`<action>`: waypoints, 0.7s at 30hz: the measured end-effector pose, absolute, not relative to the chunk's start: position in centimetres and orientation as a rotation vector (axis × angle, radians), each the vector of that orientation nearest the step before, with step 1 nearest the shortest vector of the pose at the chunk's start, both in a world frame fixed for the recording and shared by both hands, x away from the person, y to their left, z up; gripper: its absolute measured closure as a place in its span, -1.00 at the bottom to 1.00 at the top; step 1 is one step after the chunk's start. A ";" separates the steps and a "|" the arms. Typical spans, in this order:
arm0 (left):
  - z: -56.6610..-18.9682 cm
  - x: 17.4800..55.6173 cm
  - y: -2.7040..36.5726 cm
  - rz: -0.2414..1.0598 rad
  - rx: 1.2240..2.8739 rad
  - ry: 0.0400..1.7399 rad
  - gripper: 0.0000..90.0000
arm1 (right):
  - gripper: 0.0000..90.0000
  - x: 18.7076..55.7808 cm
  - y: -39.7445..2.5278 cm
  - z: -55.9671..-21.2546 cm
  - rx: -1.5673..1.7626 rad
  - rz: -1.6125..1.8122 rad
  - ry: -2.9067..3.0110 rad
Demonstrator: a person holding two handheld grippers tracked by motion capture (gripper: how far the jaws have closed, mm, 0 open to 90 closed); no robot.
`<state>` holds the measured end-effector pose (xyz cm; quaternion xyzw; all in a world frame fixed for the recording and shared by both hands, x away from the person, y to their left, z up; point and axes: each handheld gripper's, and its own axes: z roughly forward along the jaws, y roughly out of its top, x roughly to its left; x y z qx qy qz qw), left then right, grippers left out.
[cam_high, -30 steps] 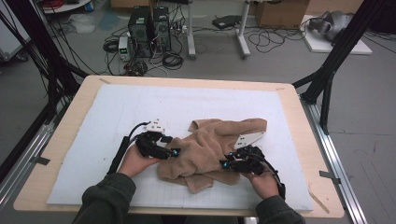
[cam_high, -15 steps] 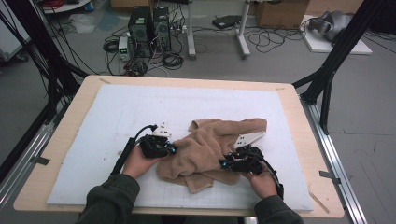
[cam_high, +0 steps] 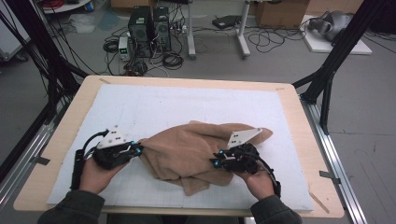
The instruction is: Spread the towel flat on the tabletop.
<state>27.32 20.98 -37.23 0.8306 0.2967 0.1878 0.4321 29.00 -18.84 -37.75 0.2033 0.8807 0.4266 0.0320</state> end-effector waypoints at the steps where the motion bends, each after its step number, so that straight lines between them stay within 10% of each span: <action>1: -37.1 26.5 21.4 0.479 2.081 0.735 0.92 | 0.72 28.5 -18.5 -37.5 0.603 1.312 2.722; 9: -38.5 23.3 21.5 0.378 2.152 0.687 0.88 | 0.65 24.9 -18.4 -38.9 0.576 1.303 2.800; 21: -35.6 27.3 19.0 0.297 2.078 0.606 -0.12 | 0.16 26.7 -23.4 -36.0 0.762 1.292 2.575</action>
